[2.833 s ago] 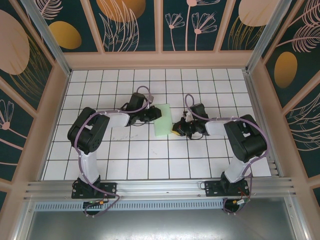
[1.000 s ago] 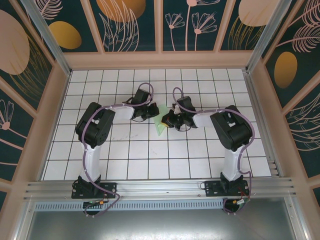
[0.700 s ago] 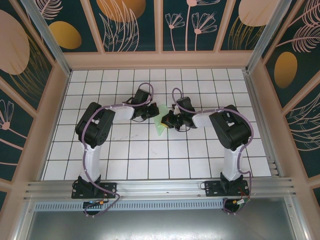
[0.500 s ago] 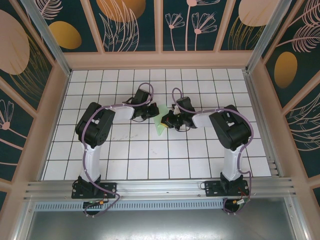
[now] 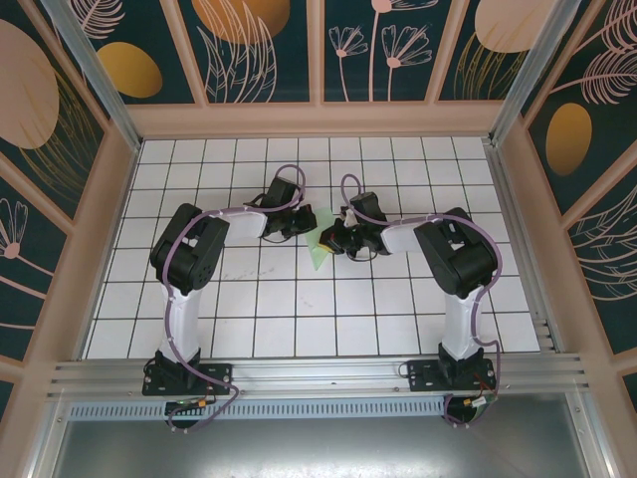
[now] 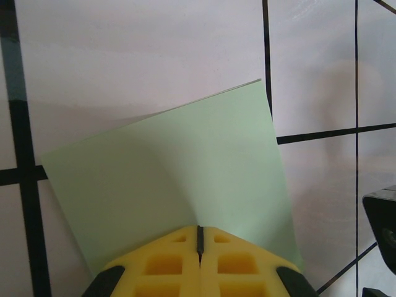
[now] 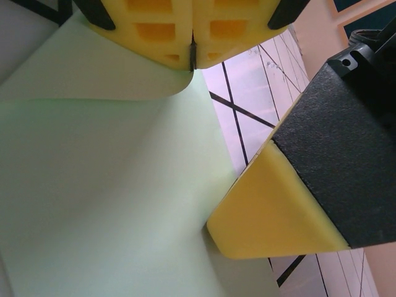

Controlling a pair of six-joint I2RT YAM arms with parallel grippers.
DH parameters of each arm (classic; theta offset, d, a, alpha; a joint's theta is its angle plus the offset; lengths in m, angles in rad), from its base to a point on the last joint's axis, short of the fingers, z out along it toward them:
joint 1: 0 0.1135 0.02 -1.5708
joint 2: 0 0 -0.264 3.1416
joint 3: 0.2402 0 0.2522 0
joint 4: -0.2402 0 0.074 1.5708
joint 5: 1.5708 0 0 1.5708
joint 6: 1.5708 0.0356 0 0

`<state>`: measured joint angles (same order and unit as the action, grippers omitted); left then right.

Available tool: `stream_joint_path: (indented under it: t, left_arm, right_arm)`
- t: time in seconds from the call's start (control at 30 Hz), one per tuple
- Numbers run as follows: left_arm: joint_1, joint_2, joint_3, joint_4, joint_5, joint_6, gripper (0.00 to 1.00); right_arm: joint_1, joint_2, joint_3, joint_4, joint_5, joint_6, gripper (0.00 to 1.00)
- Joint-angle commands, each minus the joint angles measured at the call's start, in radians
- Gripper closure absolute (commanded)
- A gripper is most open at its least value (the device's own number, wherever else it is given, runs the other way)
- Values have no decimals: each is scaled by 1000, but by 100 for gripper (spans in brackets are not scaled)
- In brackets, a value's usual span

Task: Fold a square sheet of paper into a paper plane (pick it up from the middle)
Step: Third fold the triangle at the center of the table.

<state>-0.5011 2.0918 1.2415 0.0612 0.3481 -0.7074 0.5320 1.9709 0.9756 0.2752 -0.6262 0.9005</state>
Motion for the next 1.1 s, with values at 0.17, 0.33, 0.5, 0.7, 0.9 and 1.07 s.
stream_joint_path:
  t: [0.17,0.33,0.5,0.7,0.9,1.07]
  left_arm:
    - [5,43,-27,-17,5,11,98]
    - [6,42,-29,-15,6,11,98]
    - [5,41,-31,-14,6,8,98]
    - [5,40,-33,-14,8,9,98]
    - [6,42,-33,-12,11,9,98]
    - [5,41,-31,-12,11,9,98]
  right_arm:
    - [9,35,33,36,-6,2,96]
    - [10,44,46,27,-13,-17,96]
    - [10,54,59,9,-18,-38,96]
    - [10,65,69,-29,-14,-67,96]
    - [10,61,80,-90,1,-109,96]
    - [10,58,91,-121,-2,-139,96]
